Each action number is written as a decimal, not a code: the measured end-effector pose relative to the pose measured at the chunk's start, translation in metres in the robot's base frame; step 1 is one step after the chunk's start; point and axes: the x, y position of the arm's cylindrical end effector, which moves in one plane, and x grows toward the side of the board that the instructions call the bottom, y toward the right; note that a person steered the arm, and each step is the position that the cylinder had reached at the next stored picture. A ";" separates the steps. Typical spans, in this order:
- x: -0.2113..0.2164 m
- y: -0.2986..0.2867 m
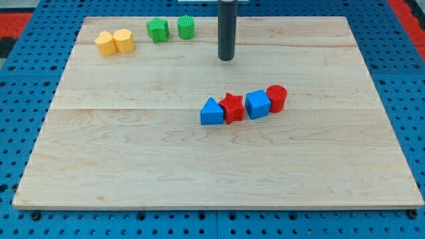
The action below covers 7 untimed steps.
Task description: Separate yellow hexagon and yellow heart
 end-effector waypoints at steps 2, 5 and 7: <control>0.000 0.029; 0.092 -0.105; 0.022 -0.275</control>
